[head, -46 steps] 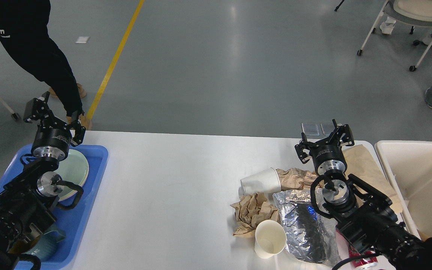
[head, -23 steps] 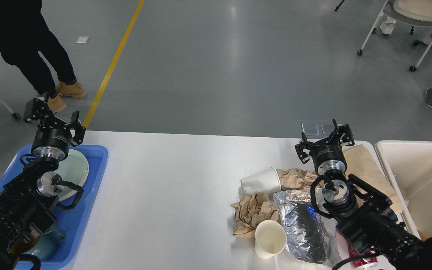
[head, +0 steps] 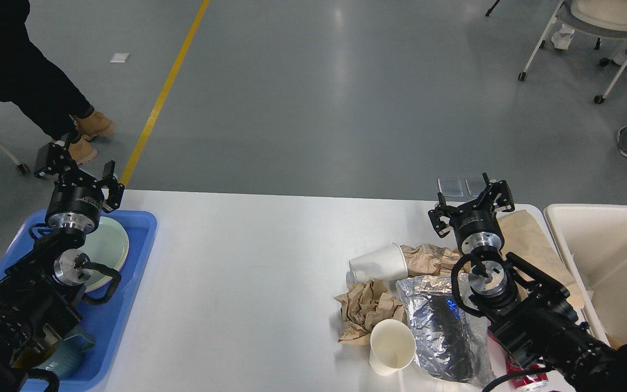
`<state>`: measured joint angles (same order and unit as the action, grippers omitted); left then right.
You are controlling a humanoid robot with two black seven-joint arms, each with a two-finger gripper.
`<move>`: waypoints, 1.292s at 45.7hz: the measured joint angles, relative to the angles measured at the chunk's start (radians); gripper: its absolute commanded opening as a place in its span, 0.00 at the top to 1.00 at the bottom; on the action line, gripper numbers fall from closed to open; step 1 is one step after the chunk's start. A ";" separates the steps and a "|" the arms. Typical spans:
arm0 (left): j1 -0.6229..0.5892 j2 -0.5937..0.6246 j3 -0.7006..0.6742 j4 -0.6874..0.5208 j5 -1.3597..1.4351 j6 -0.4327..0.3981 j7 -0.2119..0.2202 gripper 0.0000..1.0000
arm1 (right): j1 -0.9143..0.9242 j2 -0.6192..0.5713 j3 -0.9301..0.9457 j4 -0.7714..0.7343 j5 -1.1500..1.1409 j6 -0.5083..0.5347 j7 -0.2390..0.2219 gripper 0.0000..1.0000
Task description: Tidy desktop
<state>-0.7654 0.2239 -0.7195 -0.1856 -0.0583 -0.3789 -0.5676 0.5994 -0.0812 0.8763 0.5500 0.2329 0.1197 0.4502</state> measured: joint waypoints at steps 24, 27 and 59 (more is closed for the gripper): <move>0.000 0.000 0.000 0.000 0.000 0.000 0.000 0.04 | 0.012 -0.006 0.001 0.009 0.001 -0.014 -0.010 0.00; 0.000 0.000 0.000 0.000 0.000 0.000 0.000 0.04 | 0.017 -0.009 0.001 0.007 0.001 -0.018 -0.010 0.00; 0.000 0.000 0.000 0.000 0.001 0.000 0.000 0.04 | 0.014 -0.081 0.000 -0.013 0.001 -0.019 -0.010 0.00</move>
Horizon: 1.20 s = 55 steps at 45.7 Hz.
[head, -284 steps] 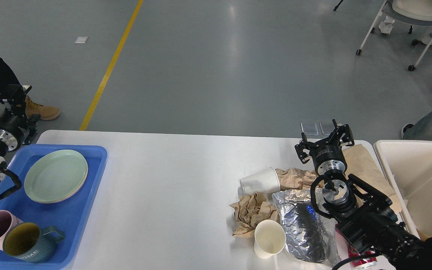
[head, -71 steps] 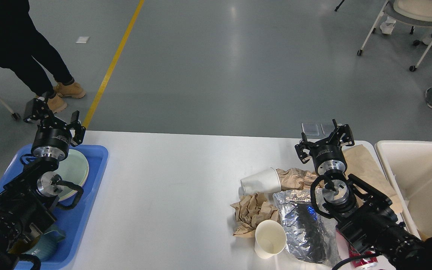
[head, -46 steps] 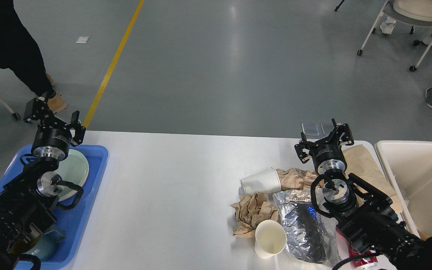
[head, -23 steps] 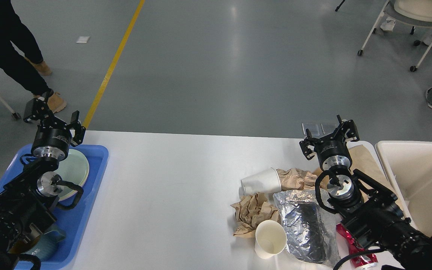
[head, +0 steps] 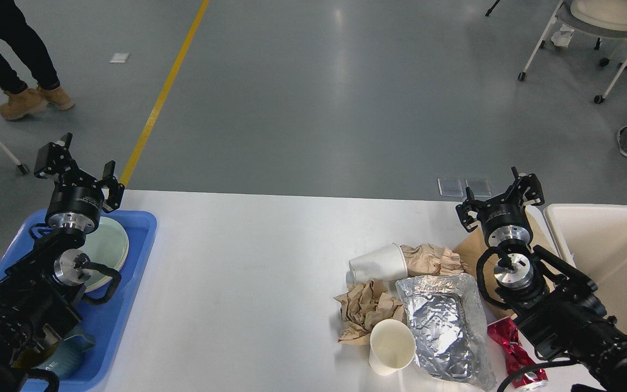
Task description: Tidy desktop
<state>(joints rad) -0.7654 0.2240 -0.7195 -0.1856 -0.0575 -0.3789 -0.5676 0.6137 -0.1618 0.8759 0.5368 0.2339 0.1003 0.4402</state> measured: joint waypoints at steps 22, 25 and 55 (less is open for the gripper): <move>0.000 0.000 0.000 0.000 -0.001 0.000 0.000 0.04 | -0.011 -0.059 0.001 0.002 0.004 0.023 0.002 0.00; 0.000 0.000 0.000 0.000 0.000 0.000 0.000 0.04 | -0.009 -0.071 0.000 0.004 0.005 0.035 0.002 0.00; 0.000 0.000 0.000 0.000 0.000 0.000 0.000 0.04 | 0.047 -0.157 -0.061 0.020 -0.027 0.159 0.009 0.00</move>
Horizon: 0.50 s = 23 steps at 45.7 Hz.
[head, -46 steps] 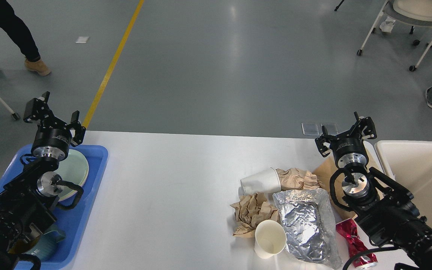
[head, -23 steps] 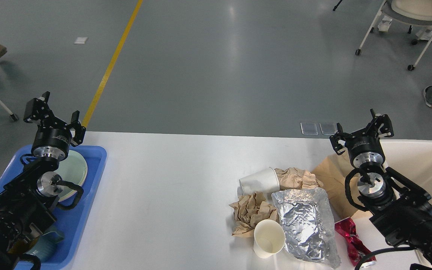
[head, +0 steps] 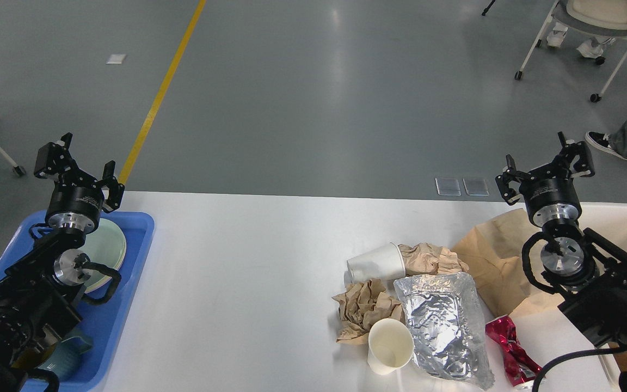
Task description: Tidy desktop
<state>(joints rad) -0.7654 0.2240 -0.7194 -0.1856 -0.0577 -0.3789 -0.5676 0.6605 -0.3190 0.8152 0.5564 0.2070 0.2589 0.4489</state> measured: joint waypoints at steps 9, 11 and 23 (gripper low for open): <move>0.000 0.000 0.000 0.000 0.000 0.000 0.000 0.04 | 0.127 -0.005 -0.321 -0.012 -0.088 0.035 -0.002 0.00; 0.000 0.000 0.000 0.000 0.000 0.000 0.000 0.04 | 0.161 -0.014 -0.410 -0.015 -0.104 0.034 -0.003 0.00; 0.000 0.000 0.000 0.000 0.000 0.000 0.000 0.04 | 0.415 -0.054 -0.939 -0.042 -0.157 -0.015 -0.092 0.00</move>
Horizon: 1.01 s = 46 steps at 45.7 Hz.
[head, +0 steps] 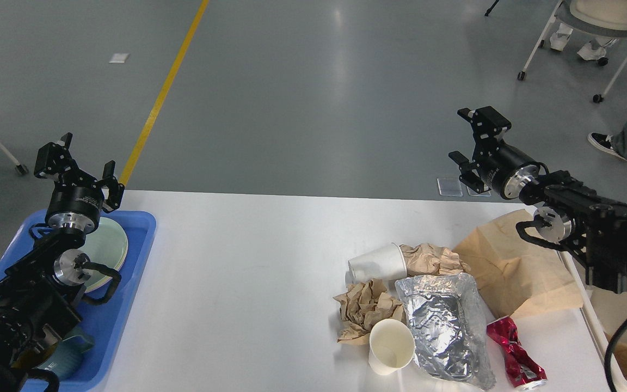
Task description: Tidy desktop
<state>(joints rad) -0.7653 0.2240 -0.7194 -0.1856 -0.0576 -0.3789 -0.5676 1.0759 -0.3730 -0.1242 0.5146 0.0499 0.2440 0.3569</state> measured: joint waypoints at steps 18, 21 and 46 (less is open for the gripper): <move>0.000 0.000 0.000 0.000 0.000 0.000 0.000 0.04 | 0.257 -0.015 -0.506 0.059 0.005 0.086 -0.476 0.00; 0.000 0.000 0.000 0.000 0.000 0.000 0.000 0.04 | 0.315 0.003 -0.653 0.096 0.007 0.089 -0.482 0.00; 0.000 0.000 0.000 0.000 0.000 0.000 0.000 0.04 | 0.608 0.057 -0.952 0.328 0.014 0.456 -0.477 0.00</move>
<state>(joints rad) -0.7654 0.2239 -0.7194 -0.1856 -0.0578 -0.3789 -0.5676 1.6834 -0.3155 -1.0767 0.8424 0.0643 0.6997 -0.1201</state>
